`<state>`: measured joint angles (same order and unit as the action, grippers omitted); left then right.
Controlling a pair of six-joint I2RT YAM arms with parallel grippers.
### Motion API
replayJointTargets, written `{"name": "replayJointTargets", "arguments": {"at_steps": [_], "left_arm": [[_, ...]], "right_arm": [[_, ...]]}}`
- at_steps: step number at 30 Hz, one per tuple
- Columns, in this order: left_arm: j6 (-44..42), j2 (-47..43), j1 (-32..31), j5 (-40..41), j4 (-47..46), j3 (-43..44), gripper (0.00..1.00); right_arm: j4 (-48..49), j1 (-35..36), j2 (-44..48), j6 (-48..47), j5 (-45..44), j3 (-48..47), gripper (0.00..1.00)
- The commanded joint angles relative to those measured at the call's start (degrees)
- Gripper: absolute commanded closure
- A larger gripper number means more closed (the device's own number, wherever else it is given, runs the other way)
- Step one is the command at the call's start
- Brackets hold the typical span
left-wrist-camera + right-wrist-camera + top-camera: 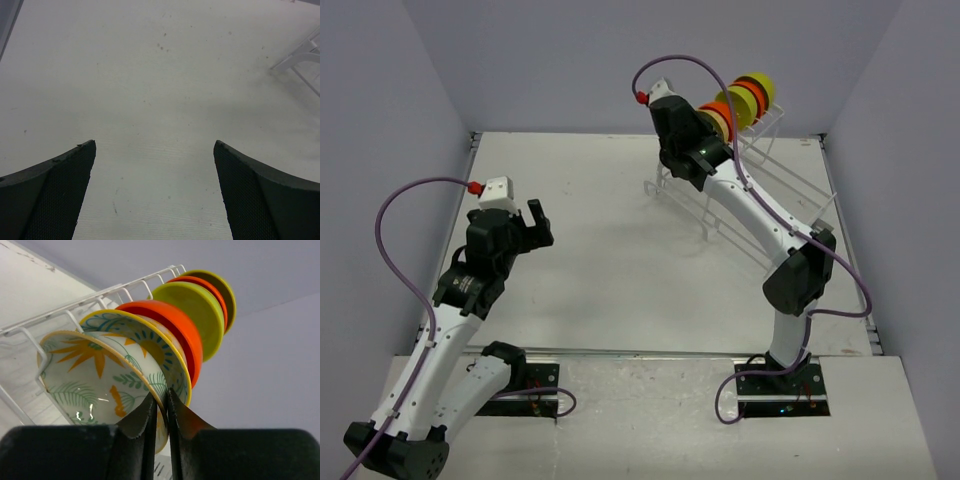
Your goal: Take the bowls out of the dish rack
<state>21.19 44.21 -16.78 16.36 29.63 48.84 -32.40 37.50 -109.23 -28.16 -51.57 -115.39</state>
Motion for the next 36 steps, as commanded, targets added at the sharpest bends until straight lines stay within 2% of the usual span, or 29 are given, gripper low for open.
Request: {"name": "replayJointTargets", "arguments": {"at_steps": [1, 4, 8, 23, 36], "left_arm": [[-1.85, -0.70, 0.25, -1.15, -2.47, -0.32, 0.00], [-1.86, -0.79, 0.25, -0.98, -2.38, -0.24, 0.00], [-1.85, -1.49, 0.25, -0.54, -2.47, -0.32, 0.00], [-1.77, -1.40, 0.60, -0.36, -2.38, -0.24, 0.00], [-1.68, -1.75, 0.87, -0.89, -2.56, -0.15, 0.00]], "right_arm": [[5.67, 0.39, 0.77, -2.94, -2.21, 2.01, 0.89], [9.63, 0.56, 1.82, -5.49, -3.27, 3.76, 0.97], [13.76, 1.09, 3.05, -8.22, -4.76, 5.53, 1.00], [28.27, 3.73, 7.28, -19.56, -7.31, 10.19, 1.00], [35.22, 6.18, 9.03, -26.77, -10.04, 7.82, 1.00]]}}
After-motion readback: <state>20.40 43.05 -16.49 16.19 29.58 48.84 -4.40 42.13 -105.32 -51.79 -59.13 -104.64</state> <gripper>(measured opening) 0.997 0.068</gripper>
